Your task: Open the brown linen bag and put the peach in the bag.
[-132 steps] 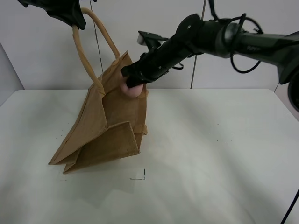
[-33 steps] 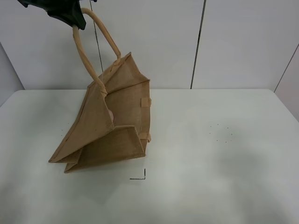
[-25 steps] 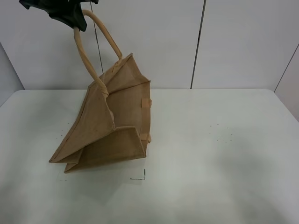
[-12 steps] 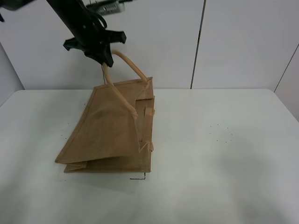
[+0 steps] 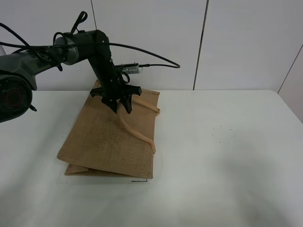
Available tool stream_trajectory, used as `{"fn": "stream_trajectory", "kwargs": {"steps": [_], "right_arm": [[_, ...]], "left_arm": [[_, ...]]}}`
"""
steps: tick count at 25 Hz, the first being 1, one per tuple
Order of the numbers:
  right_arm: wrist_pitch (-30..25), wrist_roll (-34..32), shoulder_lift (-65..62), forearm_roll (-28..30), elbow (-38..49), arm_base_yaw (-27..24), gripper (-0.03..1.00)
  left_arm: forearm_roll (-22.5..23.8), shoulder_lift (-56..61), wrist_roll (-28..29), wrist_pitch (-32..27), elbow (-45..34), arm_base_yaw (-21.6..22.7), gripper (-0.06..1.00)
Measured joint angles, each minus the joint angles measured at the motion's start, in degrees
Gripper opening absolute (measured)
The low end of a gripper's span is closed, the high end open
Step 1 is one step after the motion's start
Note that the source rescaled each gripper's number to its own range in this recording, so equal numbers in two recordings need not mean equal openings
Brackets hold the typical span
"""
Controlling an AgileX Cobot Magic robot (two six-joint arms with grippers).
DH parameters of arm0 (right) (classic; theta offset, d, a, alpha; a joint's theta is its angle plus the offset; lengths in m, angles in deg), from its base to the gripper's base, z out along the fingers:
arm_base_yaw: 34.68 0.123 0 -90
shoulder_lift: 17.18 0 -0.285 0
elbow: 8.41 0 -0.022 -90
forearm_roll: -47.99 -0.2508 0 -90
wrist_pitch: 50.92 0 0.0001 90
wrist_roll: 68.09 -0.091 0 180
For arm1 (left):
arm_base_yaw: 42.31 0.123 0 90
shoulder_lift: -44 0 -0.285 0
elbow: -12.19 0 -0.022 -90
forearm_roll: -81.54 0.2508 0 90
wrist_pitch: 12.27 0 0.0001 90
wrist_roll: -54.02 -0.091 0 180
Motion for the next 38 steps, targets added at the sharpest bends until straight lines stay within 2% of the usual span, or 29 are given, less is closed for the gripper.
{"fn": "stream_trajectory", "kwargs": {"steps": [2,5,7,11,13,22,25,28,32,38], "right_arm": [[0.0,0.0,0.0,0.0,0.0,0.0,1.0],[0.0,0.0,0.0,0.0,0.0,0.0,1.0],[0.0,0.0,0.0,0.0,0.0,0.0,1.0],[0.0,0.0,0.0,0.0,0.0,0.0,1.0],[0.0,0.0,0.0,0.0,0.0,0.0,1.0],[0.0,0.0,0.0,0.0,0.0,0.0,1.0],[0.0,0.0,0.0,0.0,0.0,0.0,1.0],[0.0,0.0,0.0,0.0,0.0,0.0,1.0],[0.0,0.0,0.0,0.0,0.0,0.0,1.0],[0.0,0.0,0.0,0.0,0.0,0.0,1.0]], "left_arm": [[-0.1,-0.2,-0.6,0.0,0.0,0.0,0.72],[0.3,-0.2,-0.7,-0.1,0.0,0.0,0.75],[3.0,0.2,-0.5,-0.4,0.0,0.0,0.76],[13.3,2.1,2.5,-0.6,0.2,0.2,0.76],[16.3,3.3,3.4,-0.8,0.7,0.7,0.76],[21.3,6.5,3.8,-0.9,1.4,6.8,0.76],[19.8,7.1,4.2,-0.9,1.4,9.1,0.77],[15.0,7.2,3.1,-0.9,1.2,11.6,0.83],[10.9,7.4,2.3,-0.9,0.7,14.6,0.86],[9.5,14.1,1.6,-0.9,-4.9,16.0,0.87]]}}
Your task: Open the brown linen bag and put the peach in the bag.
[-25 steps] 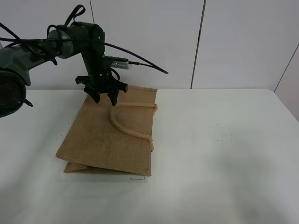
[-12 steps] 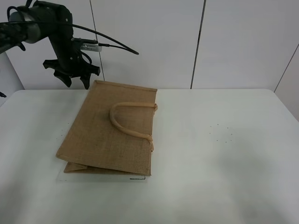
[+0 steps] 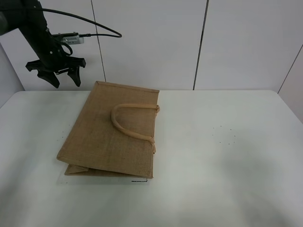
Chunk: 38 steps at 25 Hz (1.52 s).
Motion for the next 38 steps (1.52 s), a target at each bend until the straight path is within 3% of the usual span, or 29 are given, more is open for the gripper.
{"fn": "stream_trajectory", "kwargs": {"steps": [7,24,28,33,38], "right_arm": [[0.0,0.0,0.0,0.0,0.0,0.0,1.0],[0.0,0.0,0.0,0.0,0.0,0.0,1.0],[0.0,0.0,0.0,0.0,0.0,0.0,1.0],[0.0,0.0,0.0,0.0,0.0,0.0,1.0],[0.0,0.0,0.0,0.0,0.0,0.0,1.0]], "left_arm": [[-0.4,16.0,-0.2,0.0,-15.8,-0.7,0.87],[1.3,76.1,-2.2,0.0,-66.9,-0.7,0.87],[1.3,88.1,-2.4,4.5,-77.6,-0.7,0.87],[1.3,98.0,-3.8,7.6,-86.5,-0.7,0.87],[0.0,101.3,-6.4,6.7,-88.3,-0.7,0.87]]}}
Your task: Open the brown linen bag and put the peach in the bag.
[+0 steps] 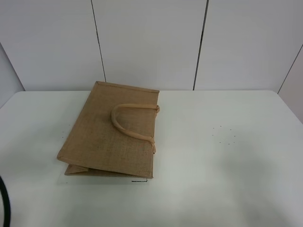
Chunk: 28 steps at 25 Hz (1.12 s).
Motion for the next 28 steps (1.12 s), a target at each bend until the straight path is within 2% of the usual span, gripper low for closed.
{"fn": "stream_trajectory", "kwargs": {"steps": [9,17,28], "right_arm": [[0.0,0.0,0.0,0.0,0.0,0.0,1.0],[0.0,0.0,0.0,0.0,0.0,0.0,1.0],[0.0,0.0,0.0,0.0,0.0,0.0,1.0]], "left_arm": [[-1.6,0.1,-1.7,-0.1,0.0,0.1,0.87],[-1.6,3.0,-1.8,-0.1,0.0,3.3,0.87],[-1.6,19.7,-1.8,-0.1,-0.1,3.5,0.87]]}}
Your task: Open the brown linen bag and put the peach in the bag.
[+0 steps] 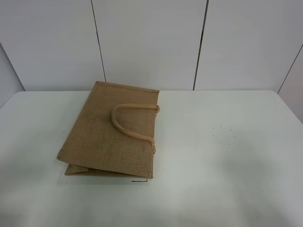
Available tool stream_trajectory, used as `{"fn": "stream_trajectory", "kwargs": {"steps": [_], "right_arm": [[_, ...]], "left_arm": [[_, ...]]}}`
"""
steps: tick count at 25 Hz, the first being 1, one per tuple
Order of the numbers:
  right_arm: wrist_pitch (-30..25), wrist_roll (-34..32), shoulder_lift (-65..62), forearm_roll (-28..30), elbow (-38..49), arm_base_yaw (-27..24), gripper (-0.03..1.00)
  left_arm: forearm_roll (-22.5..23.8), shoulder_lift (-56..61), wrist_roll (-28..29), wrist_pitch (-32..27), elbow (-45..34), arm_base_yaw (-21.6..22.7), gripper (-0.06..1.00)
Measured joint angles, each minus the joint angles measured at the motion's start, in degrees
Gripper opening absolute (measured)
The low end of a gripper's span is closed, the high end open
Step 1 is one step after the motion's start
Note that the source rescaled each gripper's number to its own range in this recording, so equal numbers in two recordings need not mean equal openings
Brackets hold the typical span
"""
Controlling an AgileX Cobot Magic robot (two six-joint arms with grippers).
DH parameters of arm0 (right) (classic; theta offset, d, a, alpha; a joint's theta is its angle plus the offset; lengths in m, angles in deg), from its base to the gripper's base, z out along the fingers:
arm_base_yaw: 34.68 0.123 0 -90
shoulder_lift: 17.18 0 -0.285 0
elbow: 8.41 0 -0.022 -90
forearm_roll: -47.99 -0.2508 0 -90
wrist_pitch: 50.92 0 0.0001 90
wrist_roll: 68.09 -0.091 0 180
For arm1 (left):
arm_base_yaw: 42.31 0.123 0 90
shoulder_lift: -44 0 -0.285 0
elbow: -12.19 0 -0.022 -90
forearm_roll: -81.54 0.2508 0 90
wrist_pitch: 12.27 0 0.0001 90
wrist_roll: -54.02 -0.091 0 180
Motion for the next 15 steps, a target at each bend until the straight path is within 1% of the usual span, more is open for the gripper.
{"fn": "stream_trajectory", "kwargs": {"steps": [15], "right_arm": [[0.0,0.0,0.0,0.0,0.0,0.0,1.0]], "left_arm": [[-0.1,1.3,-0.1,-0.1,0.0,0.0,0.87]]}}
